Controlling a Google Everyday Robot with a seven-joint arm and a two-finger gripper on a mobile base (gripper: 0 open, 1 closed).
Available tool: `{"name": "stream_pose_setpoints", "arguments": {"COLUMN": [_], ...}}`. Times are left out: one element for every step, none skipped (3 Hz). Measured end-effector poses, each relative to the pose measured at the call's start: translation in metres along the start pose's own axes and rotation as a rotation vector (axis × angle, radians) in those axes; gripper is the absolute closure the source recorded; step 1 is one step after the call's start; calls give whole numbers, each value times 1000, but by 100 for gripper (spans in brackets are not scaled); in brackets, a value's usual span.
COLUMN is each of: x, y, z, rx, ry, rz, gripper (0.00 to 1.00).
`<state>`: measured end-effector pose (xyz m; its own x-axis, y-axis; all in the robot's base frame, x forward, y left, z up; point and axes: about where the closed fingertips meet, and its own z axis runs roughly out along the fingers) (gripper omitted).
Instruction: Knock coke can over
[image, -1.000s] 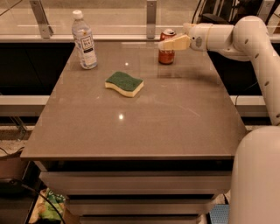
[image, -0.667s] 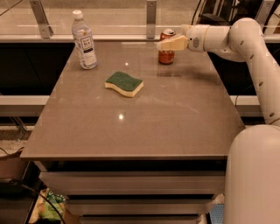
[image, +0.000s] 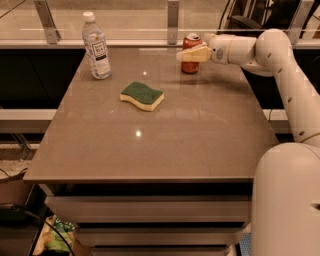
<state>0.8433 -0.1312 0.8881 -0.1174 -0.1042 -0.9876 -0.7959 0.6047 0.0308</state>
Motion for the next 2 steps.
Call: {"name": "stream_pose_setpoints", "arguments": {"x": [1,1], "y": [2,4], "z": [4,7], "rx": [-5,-10], "ry": [1,1], "rz": [1,2], "gripper": [18,40]}}
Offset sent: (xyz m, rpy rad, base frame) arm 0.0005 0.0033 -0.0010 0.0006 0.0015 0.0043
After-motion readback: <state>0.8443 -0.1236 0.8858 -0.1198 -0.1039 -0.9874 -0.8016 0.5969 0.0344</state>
